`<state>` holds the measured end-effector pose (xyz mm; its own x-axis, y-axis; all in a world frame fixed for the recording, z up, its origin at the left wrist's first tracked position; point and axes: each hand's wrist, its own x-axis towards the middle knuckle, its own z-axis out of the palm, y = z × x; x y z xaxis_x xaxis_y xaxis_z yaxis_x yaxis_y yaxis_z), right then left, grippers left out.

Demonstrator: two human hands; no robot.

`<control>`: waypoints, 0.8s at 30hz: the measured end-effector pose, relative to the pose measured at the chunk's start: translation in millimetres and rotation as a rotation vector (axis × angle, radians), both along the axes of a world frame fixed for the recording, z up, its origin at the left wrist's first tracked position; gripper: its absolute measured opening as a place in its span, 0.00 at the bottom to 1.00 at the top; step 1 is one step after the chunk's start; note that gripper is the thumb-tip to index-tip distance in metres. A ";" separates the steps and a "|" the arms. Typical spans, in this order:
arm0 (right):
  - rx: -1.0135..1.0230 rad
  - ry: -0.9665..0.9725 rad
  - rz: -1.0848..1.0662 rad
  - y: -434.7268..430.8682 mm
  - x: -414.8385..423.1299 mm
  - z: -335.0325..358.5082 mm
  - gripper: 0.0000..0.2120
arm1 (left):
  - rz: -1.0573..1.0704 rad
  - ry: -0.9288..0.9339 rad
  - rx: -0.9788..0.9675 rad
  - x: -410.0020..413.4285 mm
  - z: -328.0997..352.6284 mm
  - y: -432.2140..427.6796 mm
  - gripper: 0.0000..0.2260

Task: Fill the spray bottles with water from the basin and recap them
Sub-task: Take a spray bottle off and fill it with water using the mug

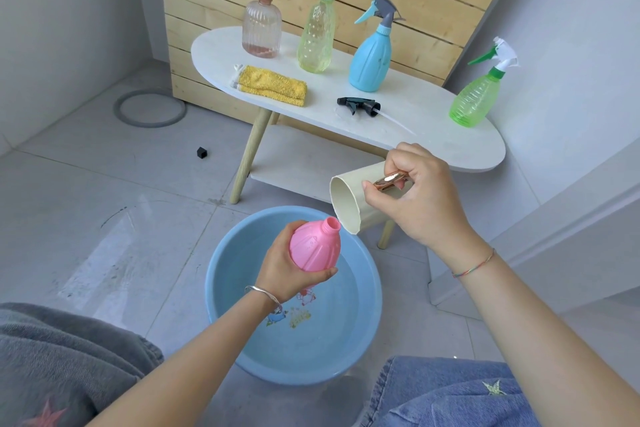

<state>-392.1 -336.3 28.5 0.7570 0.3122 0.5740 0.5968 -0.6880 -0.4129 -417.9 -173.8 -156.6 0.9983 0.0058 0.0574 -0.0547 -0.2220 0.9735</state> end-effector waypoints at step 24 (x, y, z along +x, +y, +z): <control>1.320 0.391 -0.372 -82.9 37.3 27.0 0.14 | 0.068 -0.086 -0.140 38.5 78.4 2.3 0.38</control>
<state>-354.9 -419.2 55.4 0.8499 -0.5265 0.0211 0.1698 0.2359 -0.9568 -379.4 -171.6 -78.2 0.9868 0.0874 0.1362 -0.1283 -0.0905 0.9876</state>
